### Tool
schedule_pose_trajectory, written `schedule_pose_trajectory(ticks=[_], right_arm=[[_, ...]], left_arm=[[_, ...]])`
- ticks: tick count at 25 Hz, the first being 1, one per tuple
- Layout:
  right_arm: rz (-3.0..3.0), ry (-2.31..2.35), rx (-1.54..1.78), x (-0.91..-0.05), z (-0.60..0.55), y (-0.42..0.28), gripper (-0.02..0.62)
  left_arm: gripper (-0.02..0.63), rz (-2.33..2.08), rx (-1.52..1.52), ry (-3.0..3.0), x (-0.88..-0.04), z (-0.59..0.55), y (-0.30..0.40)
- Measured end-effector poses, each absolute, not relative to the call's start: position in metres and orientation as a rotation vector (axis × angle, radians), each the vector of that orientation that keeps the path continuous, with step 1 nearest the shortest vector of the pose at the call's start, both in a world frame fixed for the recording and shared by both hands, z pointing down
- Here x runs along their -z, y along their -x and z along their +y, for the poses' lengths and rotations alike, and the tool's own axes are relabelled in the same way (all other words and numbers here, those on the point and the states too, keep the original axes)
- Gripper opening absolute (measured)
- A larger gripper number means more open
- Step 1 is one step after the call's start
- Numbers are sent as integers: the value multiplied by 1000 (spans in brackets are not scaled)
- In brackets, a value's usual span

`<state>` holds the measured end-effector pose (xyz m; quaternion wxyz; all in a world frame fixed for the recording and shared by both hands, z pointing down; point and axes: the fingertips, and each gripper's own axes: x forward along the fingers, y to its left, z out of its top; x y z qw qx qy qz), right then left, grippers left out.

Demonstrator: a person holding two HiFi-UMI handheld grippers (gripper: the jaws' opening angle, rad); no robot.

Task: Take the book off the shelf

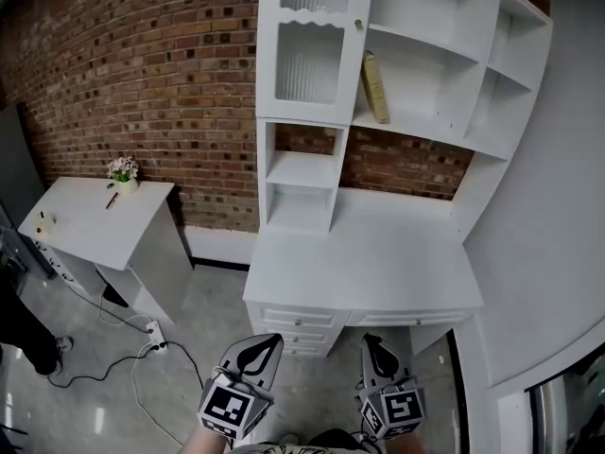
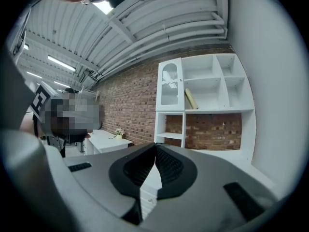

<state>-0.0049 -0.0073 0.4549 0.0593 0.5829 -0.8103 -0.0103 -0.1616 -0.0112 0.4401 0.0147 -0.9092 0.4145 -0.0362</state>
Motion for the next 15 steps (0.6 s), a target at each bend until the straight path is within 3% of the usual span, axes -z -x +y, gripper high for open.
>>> schedule_pose_trajectory(ticks=[15], right_arm=[[-2496,-1713,-19,-477,-162,-34,8]], left_arm=[[9,1431,165,2778,-466,-156,140]])
